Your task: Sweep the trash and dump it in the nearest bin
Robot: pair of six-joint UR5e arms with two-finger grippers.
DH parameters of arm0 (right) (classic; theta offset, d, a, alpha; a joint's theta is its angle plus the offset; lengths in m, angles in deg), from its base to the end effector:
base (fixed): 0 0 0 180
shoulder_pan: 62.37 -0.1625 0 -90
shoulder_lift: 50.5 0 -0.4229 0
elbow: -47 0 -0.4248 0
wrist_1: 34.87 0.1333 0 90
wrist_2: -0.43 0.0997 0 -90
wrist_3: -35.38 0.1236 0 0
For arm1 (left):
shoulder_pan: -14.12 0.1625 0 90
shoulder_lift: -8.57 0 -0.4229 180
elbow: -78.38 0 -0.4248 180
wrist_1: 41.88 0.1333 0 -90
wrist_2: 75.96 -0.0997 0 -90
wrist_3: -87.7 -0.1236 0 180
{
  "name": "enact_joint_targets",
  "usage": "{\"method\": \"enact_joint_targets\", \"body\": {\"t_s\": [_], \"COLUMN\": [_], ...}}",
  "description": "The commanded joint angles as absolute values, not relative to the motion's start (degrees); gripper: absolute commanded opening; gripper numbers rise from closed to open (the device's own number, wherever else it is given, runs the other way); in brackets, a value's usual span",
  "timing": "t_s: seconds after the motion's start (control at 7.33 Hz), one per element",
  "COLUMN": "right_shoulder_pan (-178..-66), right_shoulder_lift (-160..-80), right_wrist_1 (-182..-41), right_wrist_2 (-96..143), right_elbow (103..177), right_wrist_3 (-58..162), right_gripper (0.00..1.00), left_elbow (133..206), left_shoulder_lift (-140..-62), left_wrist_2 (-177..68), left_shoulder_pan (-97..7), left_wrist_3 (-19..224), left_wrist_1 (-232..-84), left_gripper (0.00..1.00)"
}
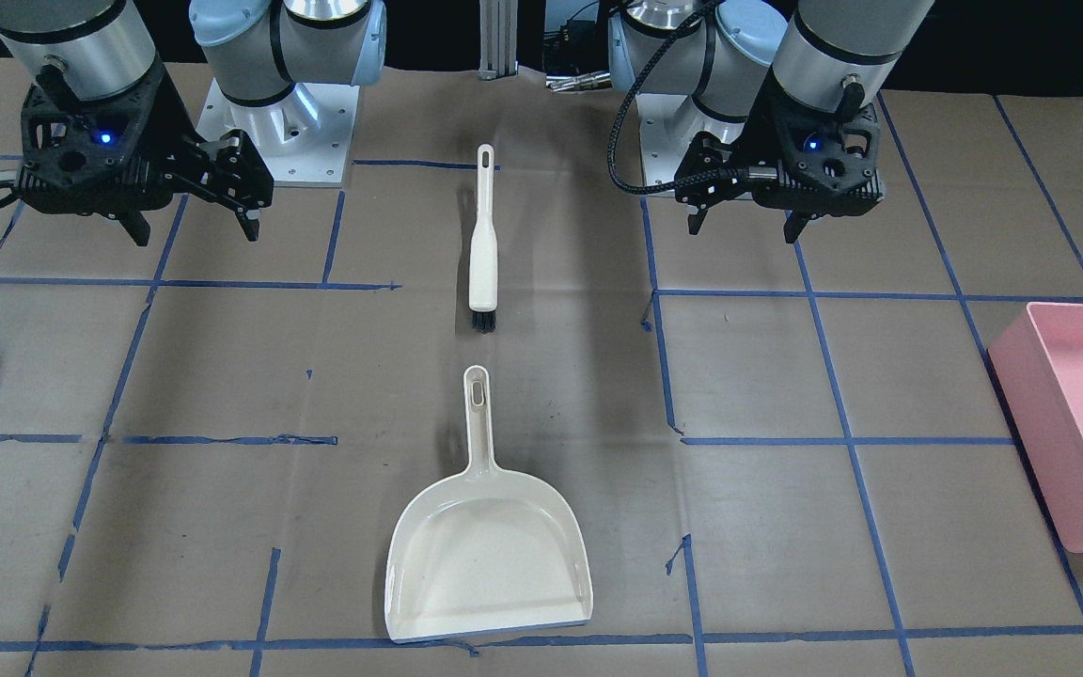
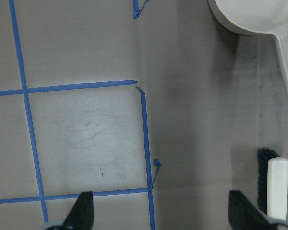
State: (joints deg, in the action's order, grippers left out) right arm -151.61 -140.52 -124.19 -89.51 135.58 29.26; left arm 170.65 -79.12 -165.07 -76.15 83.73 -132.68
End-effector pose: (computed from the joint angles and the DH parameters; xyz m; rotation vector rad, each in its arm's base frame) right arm 0.1264 -0.5276 0.4738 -0.1469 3.1378 -0.0209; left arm -0.1376 -0.5052 0.4605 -0.1155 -3.1234 -0.0199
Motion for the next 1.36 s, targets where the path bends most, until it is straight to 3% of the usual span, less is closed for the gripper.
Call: {"method": "enact_joint_targets", "body": {"t_s": [0.0, 1.23], "right_shoulder_pan": [-151.85, -151.67], "right_shoulder_lift": [-140.24, -140.33], "right_wrist_1": [-124.08, -124.16], "right_wrist_2": [-89.65, -89.83], "right_elbow": [135.33, 135.24], "right_wrist_3": [28.96, 28.87], "right_gripper": [1.0, 1.0], "left_elbow": [170.67, 170.67], "left_shoulder_lift": [-79.05, -79.05], "left_wrist_2": [-165.43, -166.76], "left_shoulder_pan": [-76.14, -76.14], "left_wrist_3": [83.57, 83.57], "left_wrist_1": [-133.11, -132.76], "left_gripper": [1.0, 1.0]}}
